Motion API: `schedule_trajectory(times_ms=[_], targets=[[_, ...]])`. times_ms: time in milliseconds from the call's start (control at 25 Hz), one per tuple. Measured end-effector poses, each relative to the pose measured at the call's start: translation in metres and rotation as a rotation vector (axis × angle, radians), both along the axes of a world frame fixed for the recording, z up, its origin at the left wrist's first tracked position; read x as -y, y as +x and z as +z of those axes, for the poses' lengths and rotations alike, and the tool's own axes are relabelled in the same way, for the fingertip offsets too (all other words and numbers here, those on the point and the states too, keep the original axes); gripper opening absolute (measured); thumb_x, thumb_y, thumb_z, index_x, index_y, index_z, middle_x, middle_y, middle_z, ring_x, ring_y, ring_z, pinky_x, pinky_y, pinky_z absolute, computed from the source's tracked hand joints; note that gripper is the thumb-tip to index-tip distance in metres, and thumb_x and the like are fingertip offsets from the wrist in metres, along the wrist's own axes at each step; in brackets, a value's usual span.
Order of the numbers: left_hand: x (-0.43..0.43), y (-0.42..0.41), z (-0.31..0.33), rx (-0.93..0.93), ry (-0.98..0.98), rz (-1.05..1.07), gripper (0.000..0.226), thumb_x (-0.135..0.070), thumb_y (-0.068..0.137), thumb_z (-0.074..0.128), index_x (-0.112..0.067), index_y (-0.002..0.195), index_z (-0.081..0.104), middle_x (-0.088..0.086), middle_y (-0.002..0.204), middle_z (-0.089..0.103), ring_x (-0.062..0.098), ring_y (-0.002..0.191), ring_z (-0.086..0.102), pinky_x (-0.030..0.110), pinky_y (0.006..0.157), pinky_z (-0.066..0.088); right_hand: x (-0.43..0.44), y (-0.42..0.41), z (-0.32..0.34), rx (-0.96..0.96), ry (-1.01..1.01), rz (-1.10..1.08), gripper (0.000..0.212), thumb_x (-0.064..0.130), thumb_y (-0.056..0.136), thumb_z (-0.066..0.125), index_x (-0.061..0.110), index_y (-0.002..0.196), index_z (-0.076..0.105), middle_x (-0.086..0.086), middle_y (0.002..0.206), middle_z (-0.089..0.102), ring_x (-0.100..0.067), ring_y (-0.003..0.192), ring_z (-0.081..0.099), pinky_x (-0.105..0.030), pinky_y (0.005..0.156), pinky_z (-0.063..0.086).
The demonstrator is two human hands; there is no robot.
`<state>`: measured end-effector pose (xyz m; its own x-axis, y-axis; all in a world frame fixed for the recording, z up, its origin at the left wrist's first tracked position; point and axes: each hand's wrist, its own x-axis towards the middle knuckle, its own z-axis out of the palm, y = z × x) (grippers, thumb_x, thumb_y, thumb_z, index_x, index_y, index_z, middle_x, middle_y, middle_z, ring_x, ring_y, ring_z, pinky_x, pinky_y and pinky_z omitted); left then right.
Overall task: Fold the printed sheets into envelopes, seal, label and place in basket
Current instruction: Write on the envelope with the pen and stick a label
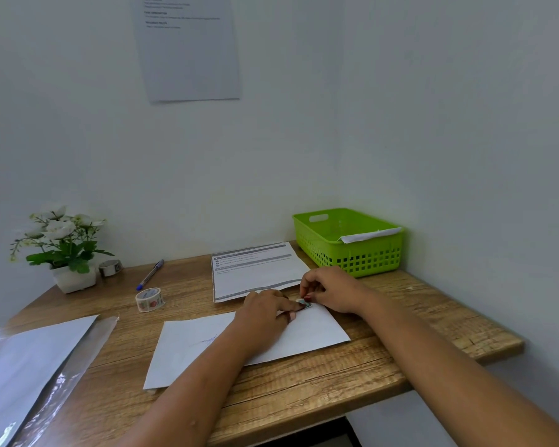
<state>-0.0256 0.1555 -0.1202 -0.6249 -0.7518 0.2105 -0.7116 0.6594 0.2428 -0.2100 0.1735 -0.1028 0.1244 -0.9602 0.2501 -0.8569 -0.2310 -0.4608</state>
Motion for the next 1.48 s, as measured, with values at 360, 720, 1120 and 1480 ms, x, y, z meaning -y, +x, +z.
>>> schedule_trajectory(times_ms=[360,720,1120,1480], targets=[[0.001,0.001,0.001,-0.101,0.028,-0.062,0.041,-0.009,0.093,0.044,-0.034,0.117,0.064,-0.012,0.13,0.056,0.014,0.123,0.044,0.032,0.108,0.029,-0.004,-0.002,0.003,0.041,0.019,0.006,0.012,0.015,0.081,0.072,0.02,0.092,0.076,0.0,0.097,0.07,-0.007,0.084,0.059,-0.02,0.073,0.047],[-0.003,0.005,0.009,-0.193,0.242,-0.081,0.047,-0.001,0.089,0.042,-0.035,0.107,0.069,-0.012,0.131,0.057,0.01,0.122,0.047,0.021,0.102,0.033,-0.008,-0.003,0.005,0.143,0.068,-0.002,0.015,0.011,0.081,0.072,0.018,0.093,0.077,0.004,0.093,0.073,-0.005,0.087,0.062,-0.016,0.076,0.048],[-0.011,0.003,0.008,-0.165,0.202,-0.012,0.031,-0.017,0.092,0.045,-0.033,0.112,0.061,0.002,0.121,0.059,0.028,0.106,0.053,0.036,0.094,0.044,-0.001,0.003,-0.001,0.09,-0.022,-0.112,0.008,0.019,0.079,0.074,0.015,0.086,0.074,0.002,0.083,0.068,-0.007,0.078,0.059,-0.016,0.066,0.044],[-0.01,0.0,0.003,-0.09,0.16,0.06,0.032,-0.023,0.088,0.039,-0.036,0.115,0.051,-0.002,0.11,0.057,0.021,0.112,0.041,0.037,0.089,0.039,0.002,0.009,-0.002,0.085,-0.029,-0.206,0.011,0.024,0.079,0.074,0.016,0.077,0.067,0.009,0.063,0.053,-0.004,0.058,0.047,-0.018,0.052,0.035]])
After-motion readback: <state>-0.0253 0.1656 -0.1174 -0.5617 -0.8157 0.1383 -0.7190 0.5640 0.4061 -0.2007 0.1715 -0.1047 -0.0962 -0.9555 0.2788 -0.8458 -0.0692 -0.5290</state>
